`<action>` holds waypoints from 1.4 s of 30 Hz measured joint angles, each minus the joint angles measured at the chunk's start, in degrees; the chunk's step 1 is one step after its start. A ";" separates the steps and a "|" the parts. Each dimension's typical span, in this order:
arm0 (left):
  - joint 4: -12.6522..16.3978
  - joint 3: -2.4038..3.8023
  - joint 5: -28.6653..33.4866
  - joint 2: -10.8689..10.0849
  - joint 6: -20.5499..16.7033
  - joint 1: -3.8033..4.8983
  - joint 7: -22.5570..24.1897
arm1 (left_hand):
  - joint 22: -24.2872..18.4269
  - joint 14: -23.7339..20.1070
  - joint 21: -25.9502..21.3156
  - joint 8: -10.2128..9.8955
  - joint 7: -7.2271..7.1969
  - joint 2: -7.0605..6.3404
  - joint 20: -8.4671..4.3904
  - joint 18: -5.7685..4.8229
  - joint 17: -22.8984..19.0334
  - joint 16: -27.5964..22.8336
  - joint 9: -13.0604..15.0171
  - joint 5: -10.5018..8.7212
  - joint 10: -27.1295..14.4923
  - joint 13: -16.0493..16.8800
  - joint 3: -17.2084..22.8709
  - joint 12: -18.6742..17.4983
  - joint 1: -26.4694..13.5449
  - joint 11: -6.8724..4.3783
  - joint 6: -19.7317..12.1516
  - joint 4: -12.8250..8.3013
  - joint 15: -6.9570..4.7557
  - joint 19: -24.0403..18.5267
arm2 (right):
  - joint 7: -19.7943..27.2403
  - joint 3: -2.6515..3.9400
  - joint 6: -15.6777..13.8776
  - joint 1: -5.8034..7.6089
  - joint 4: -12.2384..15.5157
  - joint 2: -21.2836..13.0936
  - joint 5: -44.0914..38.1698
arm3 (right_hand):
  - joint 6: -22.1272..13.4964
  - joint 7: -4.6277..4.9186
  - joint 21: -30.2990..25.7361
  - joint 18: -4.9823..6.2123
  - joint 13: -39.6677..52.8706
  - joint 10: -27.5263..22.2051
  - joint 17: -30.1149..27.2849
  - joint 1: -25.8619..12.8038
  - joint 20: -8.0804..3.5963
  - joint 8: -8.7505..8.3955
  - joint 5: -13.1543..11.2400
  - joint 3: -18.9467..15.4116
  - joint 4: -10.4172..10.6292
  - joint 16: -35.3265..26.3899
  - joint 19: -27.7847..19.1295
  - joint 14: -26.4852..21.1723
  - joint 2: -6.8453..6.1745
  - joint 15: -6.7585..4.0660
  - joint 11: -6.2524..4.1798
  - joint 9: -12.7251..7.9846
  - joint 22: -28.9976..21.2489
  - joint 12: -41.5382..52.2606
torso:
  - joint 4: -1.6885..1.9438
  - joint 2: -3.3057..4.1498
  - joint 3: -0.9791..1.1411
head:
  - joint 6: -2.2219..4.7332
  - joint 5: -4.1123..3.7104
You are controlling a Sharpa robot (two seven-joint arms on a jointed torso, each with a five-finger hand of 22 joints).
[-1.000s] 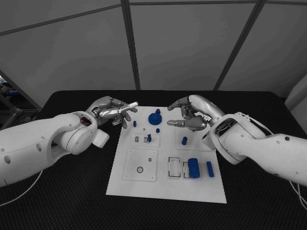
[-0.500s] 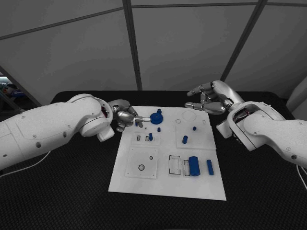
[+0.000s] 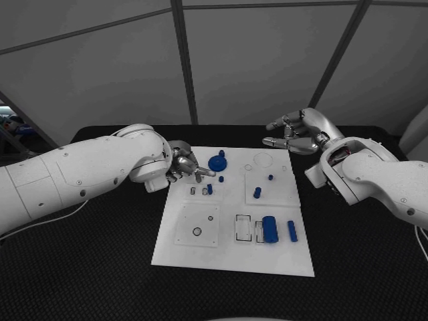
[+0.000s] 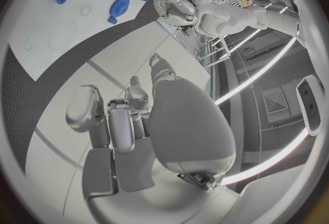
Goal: Assemble the parts on the task board
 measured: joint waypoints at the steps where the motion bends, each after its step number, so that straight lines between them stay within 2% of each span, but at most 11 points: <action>1: -0.16 -0.05 -0.16 0.28 0.26 0.03 -0.20 | 0.09 0.00 0.00 0.08 0.00 -0.05 -0.07 -0.01 -0.02 0.00 0.21 0.00 0.00 0.04 0.00 0.00 -0.30 0.00 0.00 0.00 0.00 0.06 | -0.06 0.00 0.00 0.00 -0.04 0.05 0.04 | 0.00 0.00 0.00 0.00 0.00 0.00 0.00 -0.01 0.00 0.00 0.00 0.00 0.00 0.00 0.00 0.00 0.01 0.00 0.00 0.00 0.00 0.00 | 0.01 0.01 0.00 | -0.05 -0.02; 8: -1.51 -0.28 -1.21 2.17 2.18 0.12 -1.26 | 0.36 0.00 0.26 0.31 -0.21 -0.05 0.14 -0.02 -0.02 0.00 0.92 0.00 0.00 0.04 0.00 0.00 -0.30 0.00 -0.20 0.00 0.00 0.27 | -0.42 0.00 0.00 0.00 -0.26 0.34 0.16 | 0.00 0.00 -0.25 0.00 -0.13 0.00 0.00 -0.24 0.00 0.00 0.27 0.00 0.00 0.00 0.00 0.00 0.23 0.00 0.00 0.00 -0.36 -0.24 | 0.02 0.10 -0.01 | -0.35 -0.03; 19: -3.19 -0.55 -2.08 3.92 4.73 0.15 -1.84 | 0.42 0.00 0.26 0.78 0.00 0.01 0.14 -0.02 -0.14 0.00 2.10 0.00 -0.01 0.04 0.00 0.00 -0.24 0.01 -0.82 0.00 0.00 0.26 | -0.83 0.00 0.02 0.01 -0.48 0.56 0.20 | 0.00 0.00 -0.57 -0.01 -0.28 0.01 -0.01 -0.23 -0.20 0.29 0.48 -0.10 -0.10 -0.20 -0.20 0.00 0.23 0.00 0.00 -0.01 -0.75 -0.24 | 0.02 0.12 -0.04 | -0.74 0.02; 29: -4.22 -1.11 -2.32 5.09 6.52 0.17 -1.90 | 0.69 0.00 0.26 1.20 -0.08 1.04 0.14 -0.02 -0.20 0.00 3.00 0.22 -0.01 0.03 0.17 0.22 0.79 0.01 -1.32 -0.16 0.00 0.26 | -1.03 0.01 0.04 0.01 -0.56 0.82 0.21 | 0.00 0.00 -0.86 -0.01 -0.39 0.01 -0.01 -0.23 0.01 0.29 0.80 -0.17 -0.17 -0.27 -0.40 0.00 0.23 0.00 0.01 -0.01 -1.02 -0.32 | 0.02 0.12 -0.07 | -0.99 0.03; 36: -4.54 -1.34 -2.37 5.53 7.32 0.16 -1.91 | 0.76 0.00 0.25 1.43 -0.20 1.09 0.14 -0.02 -0.20 0.00 3.42 0.22 -0.01 0.02 0.34 0.22 1.45 0.02 -1.44 -0.33 0.00 0.26 | -1.07 0.01 0.05 0.01 -0.59 0.91 0.21 | 0.00 0.00 -0.86 -0.01 -0.45 0.01 -0.02 -0.23 0.01 0.29 1.12 -0.17 -0.17 -0.42 -0.40 0.00 0.23 0.00 0.01 -0.01 -1.11 -0.50 | 0.02 0.13 -0.08 | -1.18 0.07; 42: -4.64 -1.42 -2.40 5.76 7.79 0.15 -1.91 | 0.86 0.00 0.25 1.48 -0.20 2.14 0.14 -0.02 -0.26 0.22 4.12 0.45 -0.02 -0.04 0.57 0.23 2.51 0.02 -1.84 -0.56 0.00 0.26 | -1.10 0.01 0.05 0.01 -0.63 0.97 0.21 | 0.00 0.00 -0.86 -0.02 -0.45 0.01 -0.02 -0.23 0.01 0.29 1.12 -0.17 -0.17 -0.41 -0.40 0.00 0.22 0.00 0.00 -0.02 -1.10 -0.50 | 0.02 0.12 -0.07 | -1.30 0.08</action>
